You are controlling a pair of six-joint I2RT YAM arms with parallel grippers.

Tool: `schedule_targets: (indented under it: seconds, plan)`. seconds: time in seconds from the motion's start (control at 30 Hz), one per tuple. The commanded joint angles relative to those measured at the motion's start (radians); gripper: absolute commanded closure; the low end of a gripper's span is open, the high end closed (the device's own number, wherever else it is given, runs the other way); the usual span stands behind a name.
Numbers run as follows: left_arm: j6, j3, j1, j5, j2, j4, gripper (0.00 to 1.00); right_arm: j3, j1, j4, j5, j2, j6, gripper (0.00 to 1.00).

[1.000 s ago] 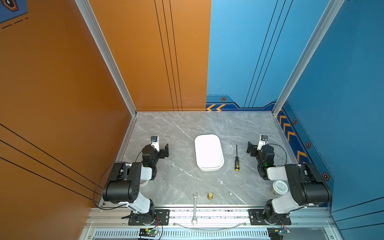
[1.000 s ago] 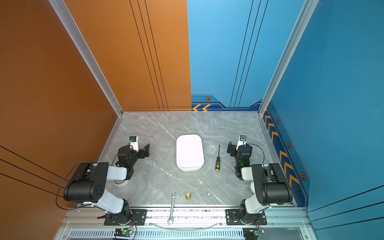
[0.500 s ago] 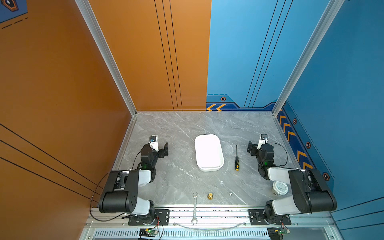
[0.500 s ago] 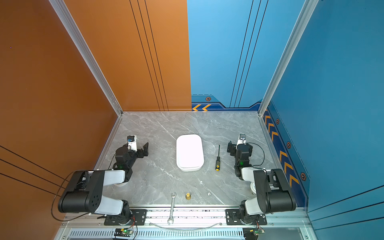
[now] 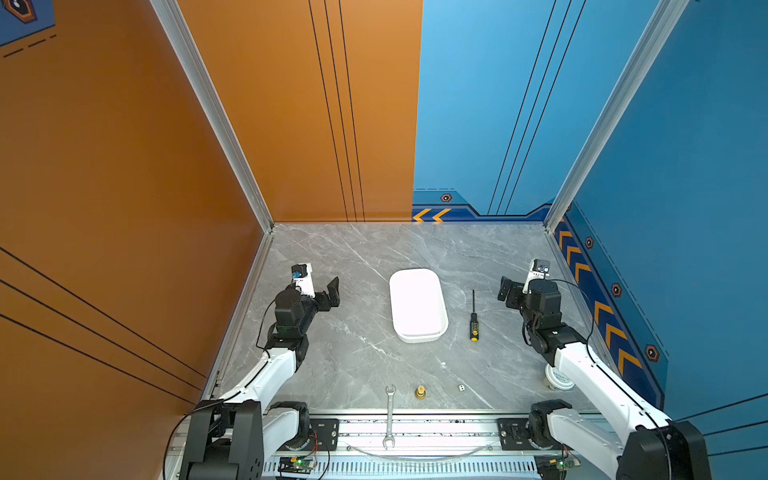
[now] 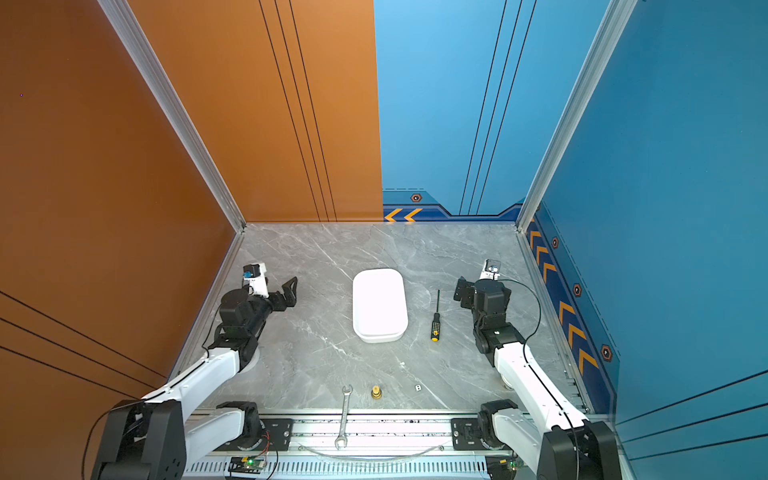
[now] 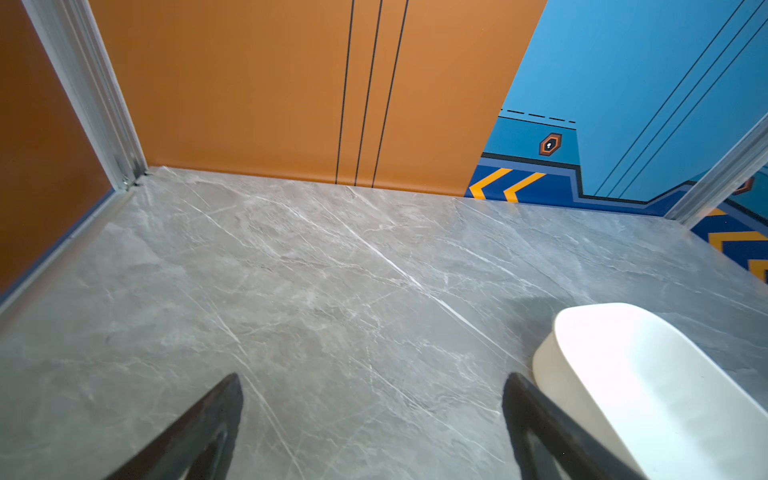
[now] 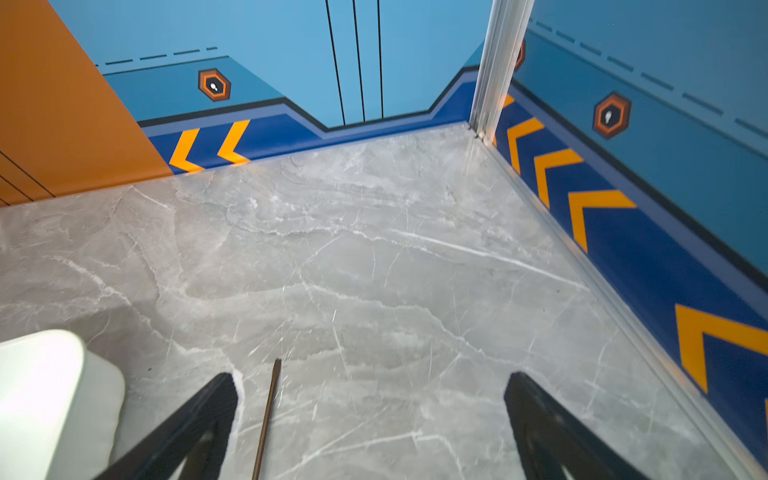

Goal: Put the screwdriver in the bin
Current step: 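Move the right gripper over the black-and-yellow screwdriver handle while the left arm shifts slightly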

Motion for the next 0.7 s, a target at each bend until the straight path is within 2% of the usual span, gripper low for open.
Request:
schedule_targets:
  seconds: [0.0, 0.1, 0.33, 0.67]
  plan:
    - [-0.151, 0.041, -0.038, 0.054, -0.008, -0.169, 0.02, 0.036, 0.012, -0.241, -0.113, -0.001, 0.137, 0.01]
    - [-0.231, 0.041, -0.093, 0.053, -0.003, -0.208, 0.02, 0.035, 0.034, -0.292, -0.155, 0.043, 0.177, 0.00]
    - [-0.347, 0.036, -0.212, -0.018, 0.059, -0.241, 0.02, 0.012, 0.089, -0.311, -0.149, 0.120, 0.233, 0.00]
    - [-0.344, 0.072, -0.325, 0.024, 0.208, -0.242, 0.02, 0.068, 0.215, -0.335, -0.147, 0.304, 0.263, 0.01]
